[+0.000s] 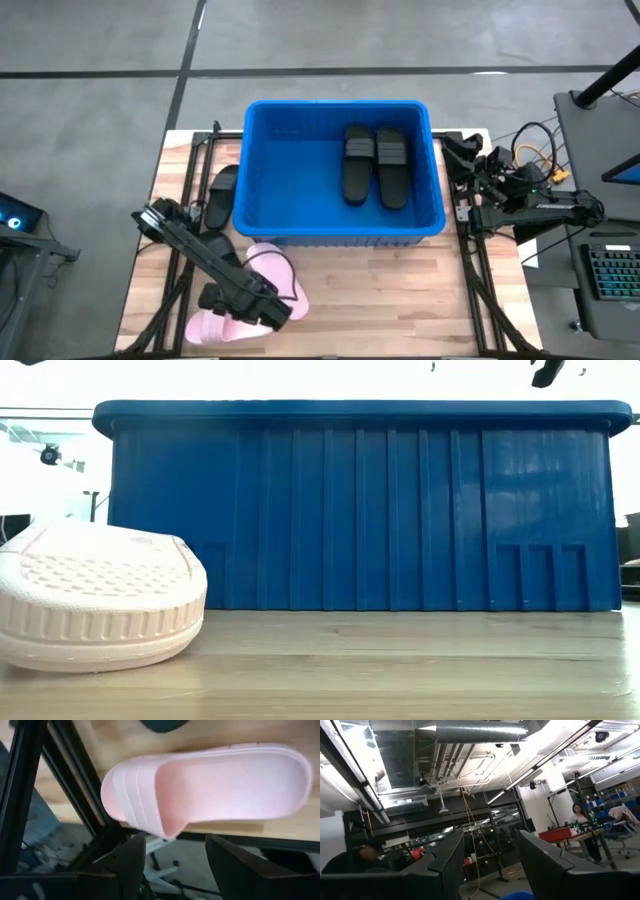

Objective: Pick and place slides into bin
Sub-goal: Put the pink slide into the blue bin

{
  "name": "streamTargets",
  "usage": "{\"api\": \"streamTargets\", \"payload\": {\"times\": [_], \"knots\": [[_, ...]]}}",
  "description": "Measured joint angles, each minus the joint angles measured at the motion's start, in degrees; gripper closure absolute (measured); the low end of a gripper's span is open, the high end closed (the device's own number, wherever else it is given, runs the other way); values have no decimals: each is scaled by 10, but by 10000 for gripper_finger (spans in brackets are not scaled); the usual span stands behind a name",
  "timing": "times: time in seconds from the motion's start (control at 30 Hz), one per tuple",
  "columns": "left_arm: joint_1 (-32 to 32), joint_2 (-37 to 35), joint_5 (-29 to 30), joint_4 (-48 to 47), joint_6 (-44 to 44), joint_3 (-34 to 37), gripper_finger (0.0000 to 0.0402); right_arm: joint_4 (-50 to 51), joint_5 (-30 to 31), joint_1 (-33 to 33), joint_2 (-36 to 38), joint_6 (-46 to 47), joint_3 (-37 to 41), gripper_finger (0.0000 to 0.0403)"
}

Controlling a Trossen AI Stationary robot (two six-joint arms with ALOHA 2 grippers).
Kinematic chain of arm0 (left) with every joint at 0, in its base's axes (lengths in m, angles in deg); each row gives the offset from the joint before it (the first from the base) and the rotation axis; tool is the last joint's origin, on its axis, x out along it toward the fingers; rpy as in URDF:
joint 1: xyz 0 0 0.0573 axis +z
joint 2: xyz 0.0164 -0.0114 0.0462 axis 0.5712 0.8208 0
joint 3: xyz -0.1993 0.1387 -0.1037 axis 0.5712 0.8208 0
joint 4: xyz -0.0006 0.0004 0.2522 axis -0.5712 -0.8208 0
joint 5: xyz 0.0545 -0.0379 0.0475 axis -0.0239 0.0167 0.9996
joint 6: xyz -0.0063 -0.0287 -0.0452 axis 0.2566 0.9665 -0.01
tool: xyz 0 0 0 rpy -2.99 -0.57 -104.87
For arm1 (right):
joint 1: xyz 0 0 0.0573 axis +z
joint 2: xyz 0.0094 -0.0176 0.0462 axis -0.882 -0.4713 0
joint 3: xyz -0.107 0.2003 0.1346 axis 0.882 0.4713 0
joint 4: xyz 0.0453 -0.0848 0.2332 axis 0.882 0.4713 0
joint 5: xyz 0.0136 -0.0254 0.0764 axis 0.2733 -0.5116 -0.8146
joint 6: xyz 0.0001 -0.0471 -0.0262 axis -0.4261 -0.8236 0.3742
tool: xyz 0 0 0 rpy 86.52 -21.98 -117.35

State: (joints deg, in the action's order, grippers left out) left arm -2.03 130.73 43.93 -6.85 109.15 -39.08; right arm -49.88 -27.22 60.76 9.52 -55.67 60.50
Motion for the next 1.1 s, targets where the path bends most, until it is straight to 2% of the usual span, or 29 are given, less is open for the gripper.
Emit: {"api": "streamTargets", "payload": {"times": [0.47, 0.73, 1.1], "knots": [[-45, 86, -12, 0, -16, 0, 210, 0, 0, 0, 0, -14, 0, 227], [-62, 113, -24, -40, -16, 1, 210, 0, 0, 0, 0, -16, 0, 227], [-73, 139, -34, -45, -16, 1, 210, -1, 0, 0, 1, -28, 0, 227]]}}
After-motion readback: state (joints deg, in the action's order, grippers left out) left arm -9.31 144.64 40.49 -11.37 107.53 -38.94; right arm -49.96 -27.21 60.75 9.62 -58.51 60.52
